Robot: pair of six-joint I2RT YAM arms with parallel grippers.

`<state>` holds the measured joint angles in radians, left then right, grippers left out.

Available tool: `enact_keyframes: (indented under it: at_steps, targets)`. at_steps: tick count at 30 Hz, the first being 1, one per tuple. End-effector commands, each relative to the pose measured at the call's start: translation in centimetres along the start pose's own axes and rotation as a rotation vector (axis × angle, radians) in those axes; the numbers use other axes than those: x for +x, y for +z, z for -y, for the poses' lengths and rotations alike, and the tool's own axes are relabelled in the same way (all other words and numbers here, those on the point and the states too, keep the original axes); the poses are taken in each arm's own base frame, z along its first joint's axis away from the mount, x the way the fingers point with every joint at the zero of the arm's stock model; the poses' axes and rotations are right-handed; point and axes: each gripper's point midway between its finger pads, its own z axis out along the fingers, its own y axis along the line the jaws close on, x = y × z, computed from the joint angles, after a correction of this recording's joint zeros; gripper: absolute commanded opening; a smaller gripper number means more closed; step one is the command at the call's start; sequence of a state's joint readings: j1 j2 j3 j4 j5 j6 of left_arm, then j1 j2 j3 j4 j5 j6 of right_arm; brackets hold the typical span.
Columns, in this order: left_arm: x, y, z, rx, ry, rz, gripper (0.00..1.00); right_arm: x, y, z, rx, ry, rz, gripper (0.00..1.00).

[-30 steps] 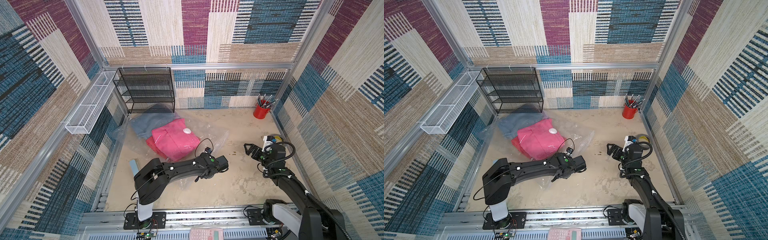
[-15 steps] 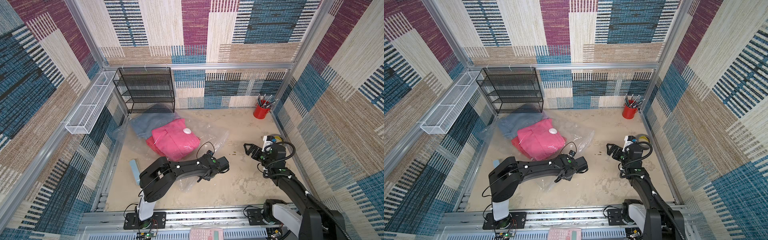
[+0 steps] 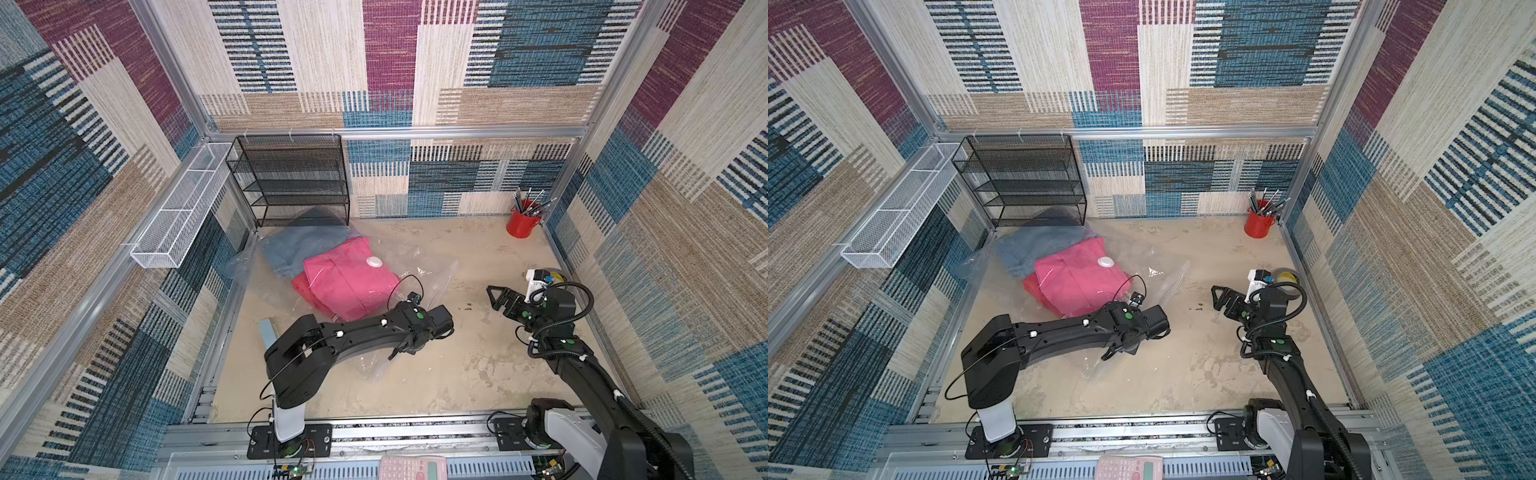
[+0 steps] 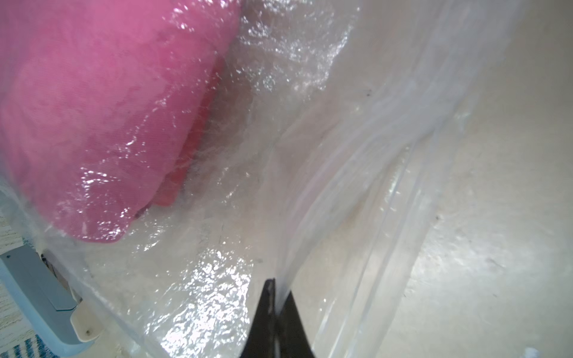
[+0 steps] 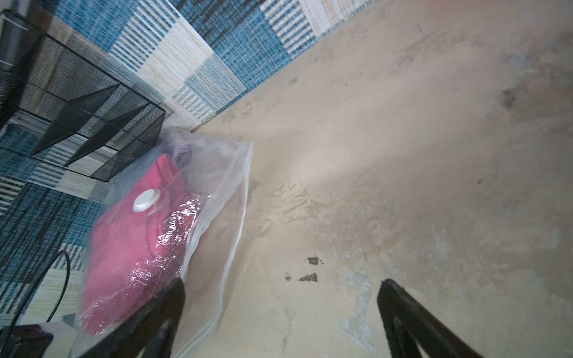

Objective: Take the trousers out of the vacuum bag
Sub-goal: Open the vacuum bag at the center of the board.

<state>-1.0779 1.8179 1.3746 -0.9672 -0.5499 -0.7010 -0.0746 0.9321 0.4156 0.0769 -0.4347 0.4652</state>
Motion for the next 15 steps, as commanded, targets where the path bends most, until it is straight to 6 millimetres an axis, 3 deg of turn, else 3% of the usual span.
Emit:
enact_keyframes:
  at_steps: [1, 5, 10, 15]
  targets:
    - [-2.2, -2.7, -1.9, -0.005, -0.006, 0.102, 0.0, 0.9, -1.1, -3.2, -0.154, 0.001, -0.055, 0.94]
    - [-3.7, -5.3, -3.8, 0.007, -0.041, 0.195, 0.0, 2.2, -3.6, -7.1, -0.371, 0.067, -0.082, 0.89]
    - [-4.0, -7.0, -5.5, 0.035, -0.119, 0.27, 0.0, 3.2, -6.0, -10.1, -0.502, 0.101, -0.106, 0.83]
    - [-3.8, -8.5, -6.9, 0.079, -0.192, 0.327, 0.0, 4.8, -6.0, -12.7, -0.604, 0.161, -0.163, 0.79]
